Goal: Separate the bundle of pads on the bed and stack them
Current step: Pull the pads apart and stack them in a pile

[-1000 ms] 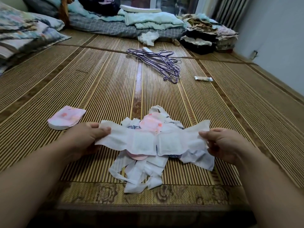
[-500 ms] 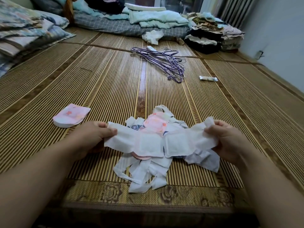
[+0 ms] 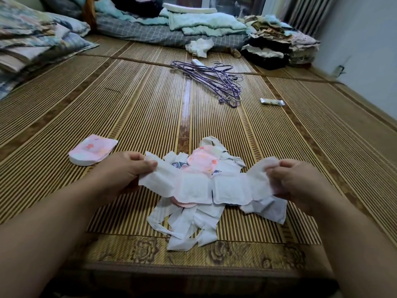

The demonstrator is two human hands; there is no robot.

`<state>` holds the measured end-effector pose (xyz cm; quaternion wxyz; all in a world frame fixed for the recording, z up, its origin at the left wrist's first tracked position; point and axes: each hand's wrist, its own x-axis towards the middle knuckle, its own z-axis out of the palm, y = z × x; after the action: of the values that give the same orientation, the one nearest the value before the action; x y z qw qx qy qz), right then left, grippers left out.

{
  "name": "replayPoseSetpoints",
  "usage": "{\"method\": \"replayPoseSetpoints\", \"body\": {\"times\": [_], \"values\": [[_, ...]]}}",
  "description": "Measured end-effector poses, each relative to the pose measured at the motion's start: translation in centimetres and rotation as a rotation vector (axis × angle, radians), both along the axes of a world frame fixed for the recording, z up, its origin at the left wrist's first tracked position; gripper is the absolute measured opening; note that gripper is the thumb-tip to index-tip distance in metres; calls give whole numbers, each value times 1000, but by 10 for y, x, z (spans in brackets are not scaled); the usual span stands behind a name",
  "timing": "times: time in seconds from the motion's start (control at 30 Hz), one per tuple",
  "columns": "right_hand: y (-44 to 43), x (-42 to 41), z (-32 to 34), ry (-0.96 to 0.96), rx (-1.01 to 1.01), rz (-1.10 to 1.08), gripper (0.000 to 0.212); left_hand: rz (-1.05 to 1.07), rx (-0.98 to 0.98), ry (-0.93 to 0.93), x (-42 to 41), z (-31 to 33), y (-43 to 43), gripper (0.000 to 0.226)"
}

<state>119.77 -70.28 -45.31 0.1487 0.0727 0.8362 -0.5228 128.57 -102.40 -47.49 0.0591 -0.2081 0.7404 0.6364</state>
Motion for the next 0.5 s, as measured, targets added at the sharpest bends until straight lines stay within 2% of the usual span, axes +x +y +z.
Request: {"method": "replayPoseSetpoints", "body": {"times": [0.1,0.23,0.37,0.5], "values": [[-23,11,-2,24,-17,79,9,-16,3,30,-2,3,9,18],[-55,21,-10,-67,-41,173,18,-29,-75,45,-3,6,22,15],[-61,21,-11,-166,-72,161,24,-48,-109,48,-7,6,32,15],[-58,23,-10,-183,-74,155,25,-86,-152,58,-11,4,52,16]]}}
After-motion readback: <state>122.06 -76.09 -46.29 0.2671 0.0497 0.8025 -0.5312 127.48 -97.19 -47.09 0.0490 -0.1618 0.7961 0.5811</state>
